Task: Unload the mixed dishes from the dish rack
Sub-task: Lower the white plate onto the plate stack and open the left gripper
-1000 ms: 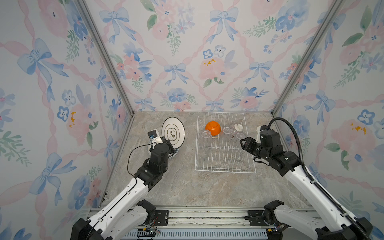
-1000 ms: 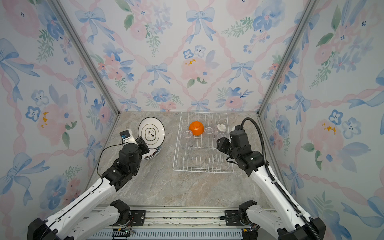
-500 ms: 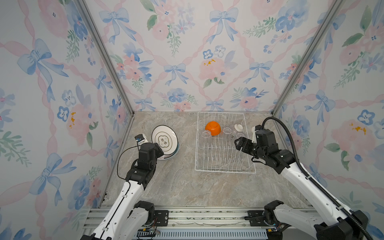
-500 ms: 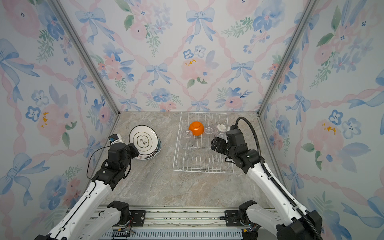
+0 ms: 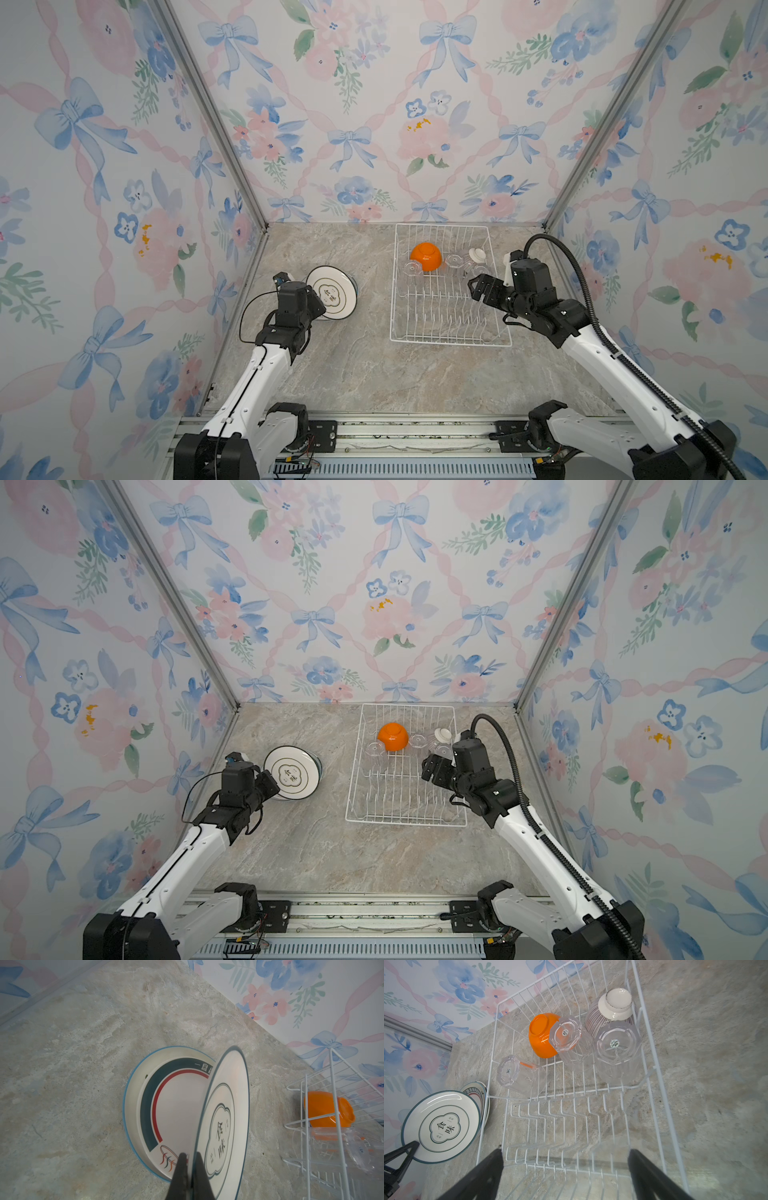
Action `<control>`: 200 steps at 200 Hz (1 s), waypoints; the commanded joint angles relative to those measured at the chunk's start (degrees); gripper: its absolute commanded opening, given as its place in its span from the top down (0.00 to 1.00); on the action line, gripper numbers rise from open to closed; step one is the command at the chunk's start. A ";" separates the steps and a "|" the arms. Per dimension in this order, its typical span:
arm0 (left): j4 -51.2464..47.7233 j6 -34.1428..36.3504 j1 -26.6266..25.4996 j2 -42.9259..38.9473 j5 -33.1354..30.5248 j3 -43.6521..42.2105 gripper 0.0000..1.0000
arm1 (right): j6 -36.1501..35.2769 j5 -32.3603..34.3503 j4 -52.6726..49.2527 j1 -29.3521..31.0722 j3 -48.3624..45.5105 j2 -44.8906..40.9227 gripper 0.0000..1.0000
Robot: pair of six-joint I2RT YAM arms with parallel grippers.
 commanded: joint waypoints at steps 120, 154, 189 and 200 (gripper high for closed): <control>7.61 -2.52 10.15 11.07 13.87 2.44 1.00 | -3.00 -0.94 -1.71 -0.11 -0.93 -0.52 0.05; 7.81 -2.00 10.53 12.53 14.37 2.74 1.00 | -3.29 -0.92 -2.11 -0.13 -0.67 -0.84 0.05; 7.67 -1.65 10.72 13.15 14.77 2.90 0.54 | -3.23 -0.83 -2.27 -0.13 -0.50 -0.87 0.05; 7.46 -1.45 10.71 13.29 14.93 3.02 0.45 | -3.11 -0.92 -2.29 -0.08 -0.50 -0.80 0.04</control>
